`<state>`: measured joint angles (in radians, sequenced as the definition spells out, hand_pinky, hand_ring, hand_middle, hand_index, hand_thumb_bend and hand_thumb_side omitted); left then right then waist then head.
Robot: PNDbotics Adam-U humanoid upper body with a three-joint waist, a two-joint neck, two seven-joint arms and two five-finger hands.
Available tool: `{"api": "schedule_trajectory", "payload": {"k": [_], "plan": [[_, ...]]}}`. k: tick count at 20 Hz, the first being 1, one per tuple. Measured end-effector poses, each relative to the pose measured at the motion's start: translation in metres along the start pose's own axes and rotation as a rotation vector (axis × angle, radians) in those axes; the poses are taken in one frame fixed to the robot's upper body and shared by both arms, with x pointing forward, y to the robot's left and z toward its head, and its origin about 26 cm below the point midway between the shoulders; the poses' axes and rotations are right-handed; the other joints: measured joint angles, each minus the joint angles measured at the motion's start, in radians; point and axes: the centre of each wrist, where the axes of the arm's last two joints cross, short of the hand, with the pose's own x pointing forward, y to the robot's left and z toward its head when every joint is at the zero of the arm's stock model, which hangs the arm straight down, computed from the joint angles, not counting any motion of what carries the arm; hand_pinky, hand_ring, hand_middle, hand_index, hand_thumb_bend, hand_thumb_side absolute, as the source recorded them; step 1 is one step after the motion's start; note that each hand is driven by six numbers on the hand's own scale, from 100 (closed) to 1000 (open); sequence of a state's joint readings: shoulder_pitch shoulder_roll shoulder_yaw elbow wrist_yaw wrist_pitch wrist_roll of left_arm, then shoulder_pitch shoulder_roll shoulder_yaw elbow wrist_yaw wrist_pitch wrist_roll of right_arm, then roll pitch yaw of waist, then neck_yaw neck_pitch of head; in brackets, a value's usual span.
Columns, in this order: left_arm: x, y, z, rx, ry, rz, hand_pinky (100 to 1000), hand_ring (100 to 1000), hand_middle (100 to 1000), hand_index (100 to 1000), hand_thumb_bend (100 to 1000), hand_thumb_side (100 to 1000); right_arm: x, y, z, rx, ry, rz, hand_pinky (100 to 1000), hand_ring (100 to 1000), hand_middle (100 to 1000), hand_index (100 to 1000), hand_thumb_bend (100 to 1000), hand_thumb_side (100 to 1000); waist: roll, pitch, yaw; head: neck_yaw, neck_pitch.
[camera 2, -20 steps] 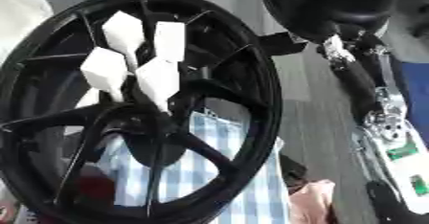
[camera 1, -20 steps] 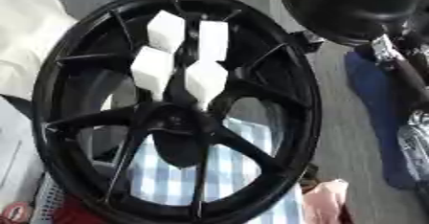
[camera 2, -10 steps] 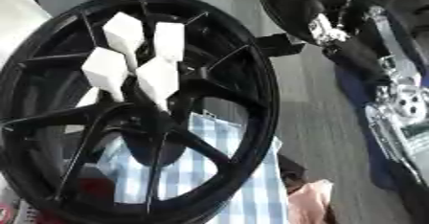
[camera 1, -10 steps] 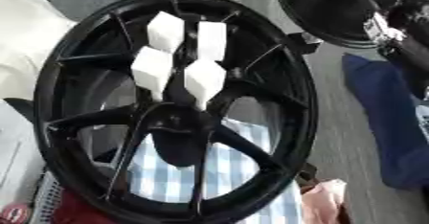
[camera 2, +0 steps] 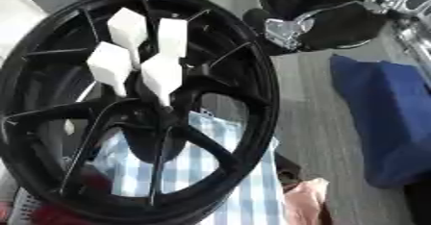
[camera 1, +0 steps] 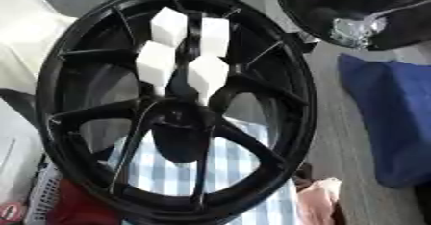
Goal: Pull the pin out of the wheel hub.
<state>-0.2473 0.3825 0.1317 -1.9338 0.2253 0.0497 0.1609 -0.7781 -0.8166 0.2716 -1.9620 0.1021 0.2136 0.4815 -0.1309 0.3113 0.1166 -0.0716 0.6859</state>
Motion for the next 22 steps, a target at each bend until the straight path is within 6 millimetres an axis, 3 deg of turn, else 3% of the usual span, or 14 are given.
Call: {"api": "schedule_trajectory", "payload": {"k": [9, 15, 22], "plan": [[-0.002, 0.001, 0.001, -0.013, 0.011, -0.010, 764, 774, 726, 778, 125, 827, -0.018, -0.012, -0.029, 0.225, 0.095, 0.042, 838, 766, 748, 785, 460, 383, -0.015, -0.007, 0.009, -0.009, 0.008], [-0.002, 0.002, 0.001, -0.017, 0.014, -0.014, 764, 775, 727, 778, 124, 829, -0.029, -0.020, -0.049, 0.232, 0.134, 0.050, 832, 760, 742, 780, 448, 393, -0.019, -0.010, 0.014, -0.020, 0.008], [-0.002, 0.000, 0.000, -0.027, 0.014, -0.012, 764, 776, 729, 778, 123, 831, -0.031, -0.013, -0.070, 0.238, 0.124, 0.028, 828, 756, 739, 775, 440, 396, -0.028, -0.010, 0.029, -0.034, 0.016]]}}
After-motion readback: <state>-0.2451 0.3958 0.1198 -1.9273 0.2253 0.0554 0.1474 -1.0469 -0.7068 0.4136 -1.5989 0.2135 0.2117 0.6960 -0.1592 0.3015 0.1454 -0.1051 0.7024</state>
